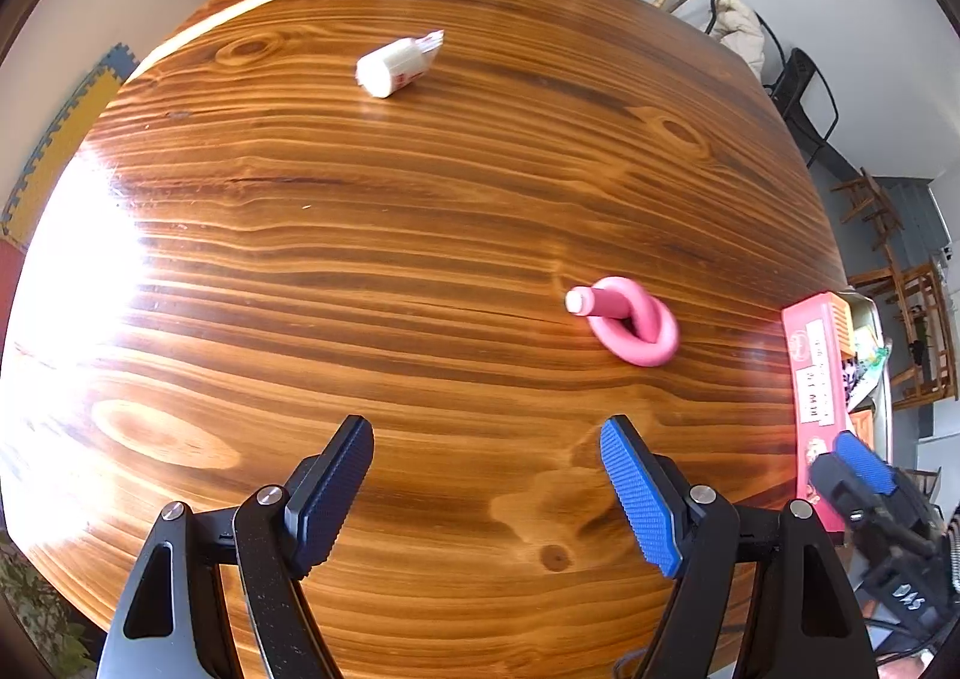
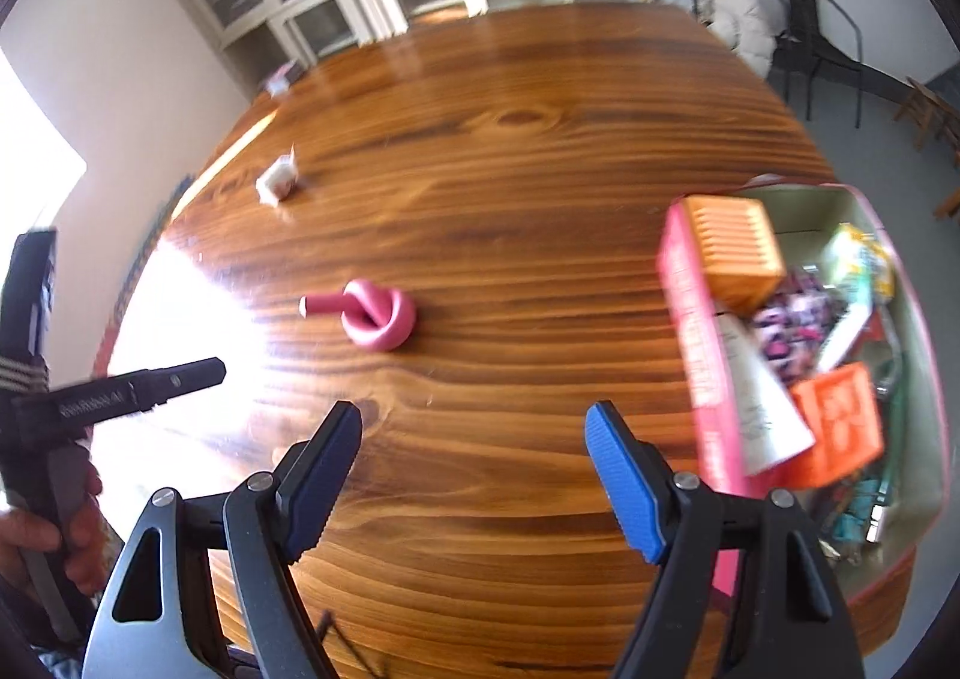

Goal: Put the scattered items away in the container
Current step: 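Withdraw both open tools from the tin toward the pink roller and packet, then close the right tool on the pink roller while the left tool grasps the white packet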

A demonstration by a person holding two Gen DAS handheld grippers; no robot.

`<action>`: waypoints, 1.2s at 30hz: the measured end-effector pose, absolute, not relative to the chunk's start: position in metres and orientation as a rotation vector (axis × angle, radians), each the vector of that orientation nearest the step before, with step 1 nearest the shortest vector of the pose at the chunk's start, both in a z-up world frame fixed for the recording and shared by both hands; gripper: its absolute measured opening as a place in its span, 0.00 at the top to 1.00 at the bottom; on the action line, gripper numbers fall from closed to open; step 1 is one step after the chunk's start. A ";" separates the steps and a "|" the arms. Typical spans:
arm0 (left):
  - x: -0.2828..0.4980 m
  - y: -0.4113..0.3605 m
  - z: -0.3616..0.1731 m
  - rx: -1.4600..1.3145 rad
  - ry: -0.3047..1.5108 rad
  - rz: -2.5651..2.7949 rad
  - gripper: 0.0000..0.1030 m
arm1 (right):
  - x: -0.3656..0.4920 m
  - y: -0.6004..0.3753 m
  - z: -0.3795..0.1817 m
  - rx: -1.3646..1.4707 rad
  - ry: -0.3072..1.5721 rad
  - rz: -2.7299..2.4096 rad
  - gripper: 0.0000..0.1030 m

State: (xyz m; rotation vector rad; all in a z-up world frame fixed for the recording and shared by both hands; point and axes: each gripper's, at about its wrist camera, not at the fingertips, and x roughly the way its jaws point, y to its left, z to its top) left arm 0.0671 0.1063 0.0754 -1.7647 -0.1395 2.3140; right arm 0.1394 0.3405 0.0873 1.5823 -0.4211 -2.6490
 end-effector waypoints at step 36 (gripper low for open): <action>-0.053 0.067 0.024 -1.837 -0.007 2.258 0.22 | 0.027 0.259 0.015 1.771 0.003 -2.595 0.22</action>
